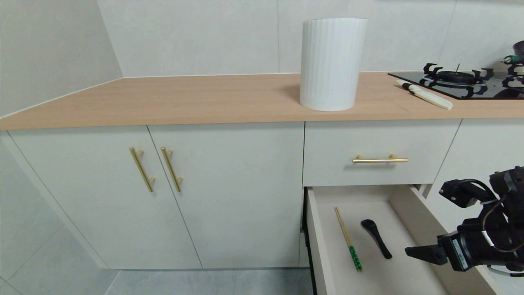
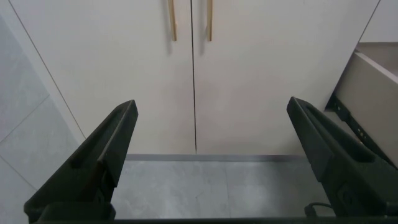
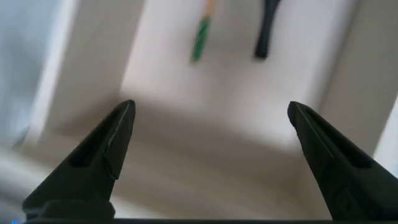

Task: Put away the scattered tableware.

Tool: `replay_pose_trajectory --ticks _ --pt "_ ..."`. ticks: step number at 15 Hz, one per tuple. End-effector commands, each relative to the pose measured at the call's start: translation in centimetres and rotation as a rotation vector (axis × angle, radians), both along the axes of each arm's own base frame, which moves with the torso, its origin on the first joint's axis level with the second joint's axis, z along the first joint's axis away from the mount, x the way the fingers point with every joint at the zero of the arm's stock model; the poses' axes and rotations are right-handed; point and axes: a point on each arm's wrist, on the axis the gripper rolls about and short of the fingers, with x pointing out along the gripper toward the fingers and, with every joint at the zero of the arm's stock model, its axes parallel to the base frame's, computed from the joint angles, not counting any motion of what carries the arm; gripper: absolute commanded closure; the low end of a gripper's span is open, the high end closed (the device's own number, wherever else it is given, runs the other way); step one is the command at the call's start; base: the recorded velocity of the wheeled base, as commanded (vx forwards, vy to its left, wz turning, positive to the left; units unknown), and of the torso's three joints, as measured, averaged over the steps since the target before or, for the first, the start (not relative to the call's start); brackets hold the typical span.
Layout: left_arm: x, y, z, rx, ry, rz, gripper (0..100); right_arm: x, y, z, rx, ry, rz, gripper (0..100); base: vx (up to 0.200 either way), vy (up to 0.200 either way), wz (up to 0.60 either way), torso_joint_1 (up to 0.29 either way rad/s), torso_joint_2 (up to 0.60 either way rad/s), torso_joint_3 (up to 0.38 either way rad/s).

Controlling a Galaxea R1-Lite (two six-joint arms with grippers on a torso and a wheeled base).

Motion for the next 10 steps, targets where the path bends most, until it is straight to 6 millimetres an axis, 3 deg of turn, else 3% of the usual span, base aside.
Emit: replay_pose_trajectory --ticks 1,2,10 --pt "0.0 0.0 0.0 -0.001 0.0 0.0 0 -1.2 0.2 1.3 0.011 -0.063 0.021 0 0.0 0.0 0.0 0.0 0.0 0.0" --pt "0.0 0.0 0.0 -0.001 0.0 0.0 0 -1.2 0.2 1.3 0.011 -0.063 0.021 0 0.0 0.0 0.0 0.0 0.0 0.0" --pt "0.0 0.0 0.0 -0.001 0.0 -0.001 0 -2.1 1.5 0.1 -0.003 -0.012 0.098 0 -0.2 0.0 0.0 0.004 0.0 0.003"
